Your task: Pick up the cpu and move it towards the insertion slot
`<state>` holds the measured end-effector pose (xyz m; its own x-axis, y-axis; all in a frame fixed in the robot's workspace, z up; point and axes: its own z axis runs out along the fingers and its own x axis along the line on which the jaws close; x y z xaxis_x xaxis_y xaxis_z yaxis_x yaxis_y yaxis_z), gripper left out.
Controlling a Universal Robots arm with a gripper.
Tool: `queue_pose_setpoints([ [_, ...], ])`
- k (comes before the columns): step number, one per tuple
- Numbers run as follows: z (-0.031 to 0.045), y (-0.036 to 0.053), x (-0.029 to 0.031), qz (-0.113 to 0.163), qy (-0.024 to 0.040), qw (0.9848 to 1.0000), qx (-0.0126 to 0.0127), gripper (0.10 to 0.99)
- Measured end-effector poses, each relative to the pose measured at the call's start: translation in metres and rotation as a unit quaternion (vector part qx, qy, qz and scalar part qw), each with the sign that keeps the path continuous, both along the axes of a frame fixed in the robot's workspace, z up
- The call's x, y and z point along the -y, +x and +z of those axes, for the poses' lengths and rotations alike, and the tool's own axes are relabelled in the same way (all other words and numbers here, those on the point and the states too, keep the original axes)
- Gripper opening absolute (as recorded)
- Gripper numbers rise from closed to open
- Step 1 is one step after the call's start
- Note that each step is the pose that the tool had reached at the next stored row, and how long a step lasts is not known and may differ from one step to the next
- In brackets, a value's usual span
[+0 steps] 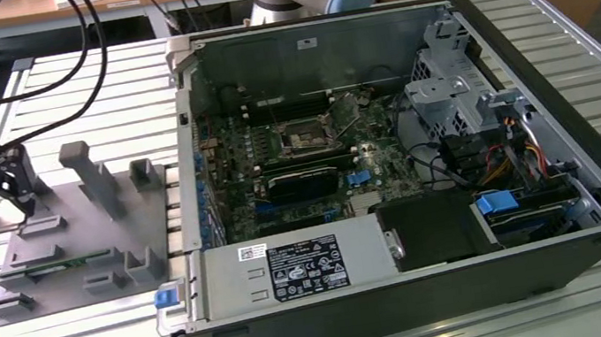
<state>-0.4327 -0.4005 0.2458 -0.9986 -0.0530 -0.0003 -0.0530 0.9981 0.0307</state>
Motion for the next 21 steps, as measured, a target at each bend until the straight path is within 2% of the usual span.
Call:
queue_pose_setpoints([
  [21, 0.0118, 0.0, -0.0004, 0.0, 0.0, 1.0, 0.0, 0.541],
])
